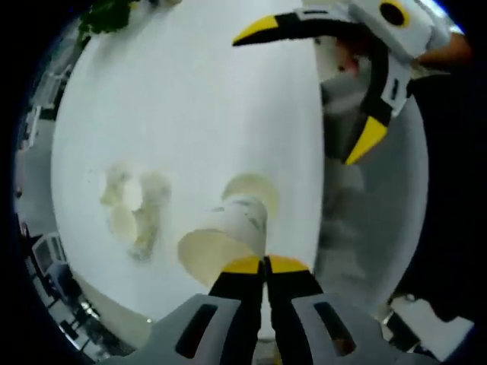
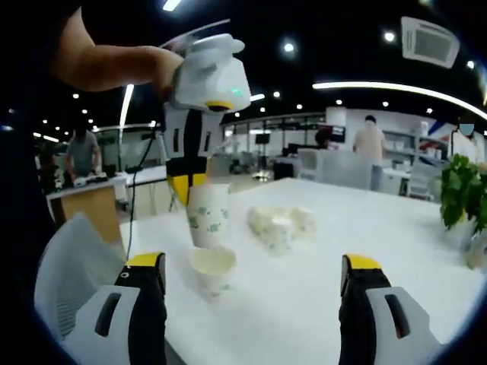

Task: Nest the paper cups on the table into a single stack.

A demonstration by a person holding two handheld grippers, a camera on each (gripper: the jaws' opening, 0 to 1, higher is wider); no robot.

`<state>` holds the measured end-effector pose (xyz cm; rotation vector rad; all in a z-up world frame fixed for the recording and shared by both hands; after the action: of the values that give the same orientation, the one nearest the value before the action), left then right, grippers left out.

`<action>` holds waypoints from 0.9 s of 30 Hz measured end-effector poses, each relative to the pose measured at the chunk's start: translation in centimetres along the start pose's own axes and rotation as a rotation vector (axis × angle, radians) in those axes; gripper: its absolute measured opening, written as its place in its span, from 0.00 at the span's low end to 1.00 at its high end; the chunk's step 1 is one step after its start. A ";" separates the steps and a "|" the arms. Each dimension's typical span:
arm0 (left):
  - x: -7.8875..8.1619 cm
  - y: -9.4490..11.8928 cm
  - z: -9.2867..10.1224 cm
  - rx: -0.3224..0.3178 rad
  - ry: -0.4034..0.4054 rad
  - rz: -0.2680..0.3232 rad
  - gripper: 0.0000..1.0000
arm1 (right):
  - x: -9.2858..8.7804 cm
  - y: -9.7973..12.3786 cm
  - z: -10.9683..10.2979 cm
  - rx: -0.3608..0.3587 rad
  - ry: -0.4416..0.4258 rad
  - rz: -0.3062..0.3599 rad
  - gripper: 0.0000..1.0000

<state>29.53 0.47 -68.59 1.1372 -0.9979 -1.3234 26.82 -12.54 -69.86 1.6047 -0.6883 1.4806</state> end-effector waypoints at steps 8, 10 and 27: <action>0.4 -1.5 -0.4 -0.013 0.016 0.005 0.00 | -0.1 0.0 0.1 -0.006 0.002 -0.004 0.92; 0.4 -1.8 -0.6 -0.017 0.026 0.008 0.00 | -0.1 -0.1 0.2 -0.007 -0.001 -0.003 0.92; 1.3 -4.1 -0.7 -0.014 0.079 0.012 0.00 | -0.1 -0.1 0.5 -0.018 -0.006 -0.004 0.90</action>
<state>29.43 -0.46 -72.79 1.1627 -0.9347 -1.2646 27.11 -12.91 -70.00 1.5973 -0.6993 1.4632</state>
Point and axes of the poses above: the point that each gripper's makers call its tool centre point, and the gripper's own axes: y roughly backward along the fingers, z roughly to its right, x roughly out of its top, the point moved 2 cm from there along y, roughly backward along the fingers, and after that the axes turned 9 degrees about -x, right-handed, at the moved point
